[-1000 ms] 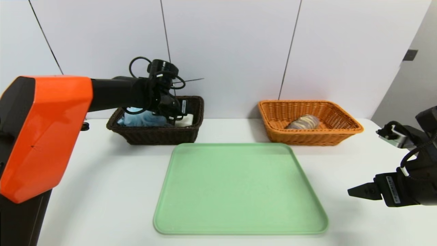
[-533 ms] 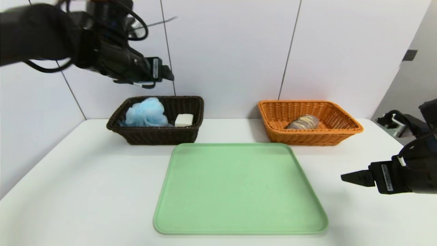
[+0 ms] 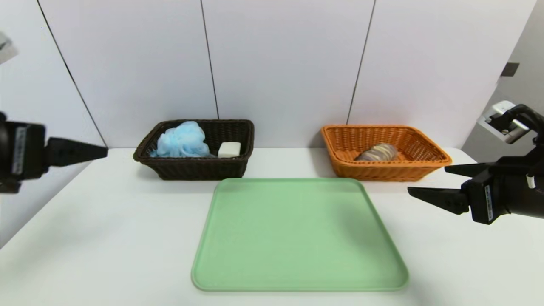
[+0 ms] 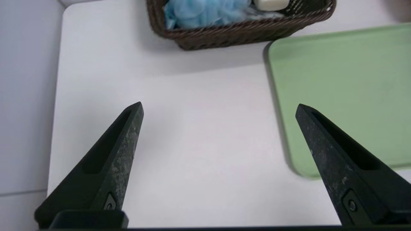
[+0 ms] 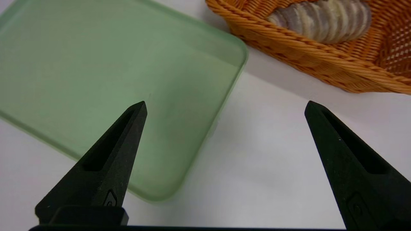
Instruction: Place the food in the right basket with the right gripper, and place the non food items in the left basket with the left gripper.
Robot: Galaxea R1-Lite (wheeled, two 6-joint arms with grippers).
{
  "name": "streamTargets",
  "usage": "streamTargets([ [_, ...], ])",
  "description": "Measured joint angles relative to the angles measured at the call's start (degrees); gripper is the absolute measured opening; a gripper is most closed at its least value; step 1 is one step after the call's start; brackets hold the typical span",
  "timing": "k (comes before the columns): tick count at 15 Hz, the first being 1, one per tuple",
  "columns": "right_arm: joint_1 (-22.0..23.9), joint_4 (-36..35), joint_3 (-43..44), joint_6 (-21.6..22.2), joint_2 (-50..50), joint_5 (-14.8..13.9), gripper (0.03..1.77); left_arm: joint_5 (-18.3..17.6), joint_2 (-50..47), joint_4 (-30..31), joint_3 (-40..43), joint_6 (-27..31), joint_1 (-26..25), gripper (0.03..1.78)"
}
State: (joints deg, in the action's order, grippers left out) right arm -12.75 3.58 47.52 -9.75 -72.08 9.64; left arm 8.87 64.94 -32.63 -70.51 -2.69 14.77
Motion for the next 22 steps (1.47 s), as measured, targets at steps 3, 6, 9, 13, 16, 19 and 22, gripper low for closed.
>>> streamTargets([
  [3, 0.38, 0.32, -2.12, 0.16, 5.22, -4.16, 1.7, -0.59, -15.3, 4.5, 14.68, 3.29, -6.55, 1.68],
  [6, 3.33, -0.01, -7.45, 0.2, 12.32, -7.53, 1.7, -1.94, -27.68, 5.38, 22.28, 4.21, -10.68, 1.69],
  [9, 7.08, 0.29, -14.62, 0.13, 22.55, -9.46, 1.7, -2.44, -39.92, 3.73, 28.37, 4.43, -12.02, 1.69],
  [13, 10.5, 4.96, -22.03, 0.05, 39.95, -10.58, 1.7, -2.71, -53.97, -0.33, 34.33, 4.78, -13.87, 1.69],
  [16, 11.63, 11.0, -25.59, -0.24, 53.92, -10.52, 1.7, -2.35, -61.61, 0.04, 39.69, 6.27, -14.47, 1.69],
  [19, 12.29, 11.51, -29.7, -0.63, 65.87, -11.2, 1.7, -2.66, -64.21, 4.24, 43.01, 7.95, -14.59, 1.69],
  [22, 12.51, -0.39, -38.12, -1.9, 70.41, -11.87, 1.7, -3.54, -64.89, 12.61, 50.68, 10.63, -14.59, 1.69],
])
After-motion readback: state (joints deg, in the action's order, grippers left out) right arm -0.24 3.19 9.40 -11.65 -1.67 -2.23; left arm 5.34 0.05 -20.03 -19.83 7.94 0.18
